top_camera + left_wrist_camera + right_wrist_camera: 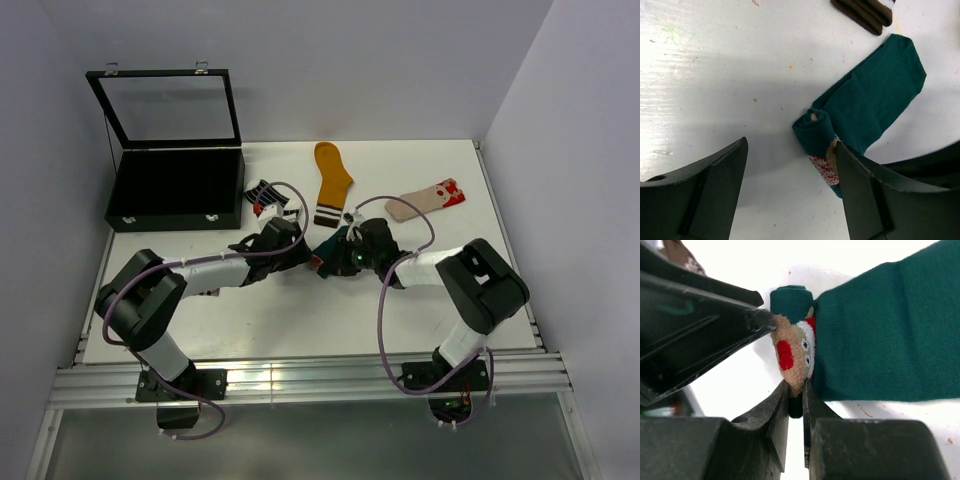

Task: Roll the socks
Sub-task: Roll the sock at the center of the board.

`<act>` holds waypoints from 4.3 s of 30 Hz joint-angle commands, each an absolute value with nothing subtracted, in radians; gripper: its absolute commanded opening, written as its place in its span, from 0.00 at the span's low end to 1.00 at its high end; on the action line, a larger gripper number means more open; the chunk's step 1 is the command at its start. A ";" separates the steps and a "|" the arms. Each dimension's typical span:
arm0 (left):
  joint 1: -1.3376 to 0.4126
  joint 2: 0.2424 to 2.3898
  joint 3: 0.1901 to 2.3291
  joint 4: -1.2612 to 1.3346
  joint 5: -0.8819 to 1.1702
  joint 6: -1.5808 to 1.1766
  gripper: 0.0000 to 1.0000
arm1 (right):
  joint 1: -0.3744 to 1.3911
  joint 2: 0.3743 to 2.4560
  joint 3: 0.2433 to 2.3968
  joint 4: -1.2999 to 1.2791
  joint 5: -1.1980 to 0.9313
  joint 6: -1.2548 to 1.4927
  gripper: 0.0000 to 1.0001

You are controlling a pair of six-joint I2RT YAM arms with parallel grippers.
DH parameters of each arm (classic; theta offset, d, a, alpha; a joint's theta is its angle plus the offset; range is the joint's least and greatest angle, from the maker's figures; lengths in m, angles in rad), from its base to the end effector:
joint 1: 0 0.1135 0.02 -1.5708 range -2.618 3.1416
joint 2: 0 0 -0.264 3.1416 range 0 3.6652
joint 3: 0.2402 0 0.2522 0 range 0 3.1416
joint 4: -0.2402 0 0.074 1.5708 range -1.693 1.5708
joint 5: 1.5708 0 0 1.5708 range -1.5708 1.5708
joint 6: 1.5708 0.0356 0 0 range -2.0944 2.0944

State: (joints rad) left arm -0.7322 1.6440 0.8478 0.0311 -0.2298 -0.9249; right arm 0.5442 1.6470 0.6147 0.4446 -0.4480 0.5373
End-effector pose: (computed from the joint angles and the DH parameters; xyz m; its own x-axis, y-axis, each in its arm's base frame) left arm 0.2523 -0.2158 0.1684 -0.7323 -0.3873 -0.5602 -0.0931 0.8717 -0.4811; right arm 0.2534 0.1714 0.1384 -0.8042 0.0526 -0.5920 -0.4231 0.6490 0.6323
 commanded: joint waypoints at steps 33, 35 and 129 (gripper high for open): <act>-0.698 1.812 0.920 0.109 -0.137 -1.012 0.40 | 0.377 1.913 0.649 0.624 -0.710 0.804 0.17; -0.699 1.810 0.925 0.100 -0.138 -1.011 0.33 | 0.379 1.873 0.646 0.594 -0.697 0.772 0.32; -0.670 1.569 0.747 -0.020 -0.123 -1.138 0.77 | 0.508 1.905 0.894 0.164 -0.795 0.580 0.00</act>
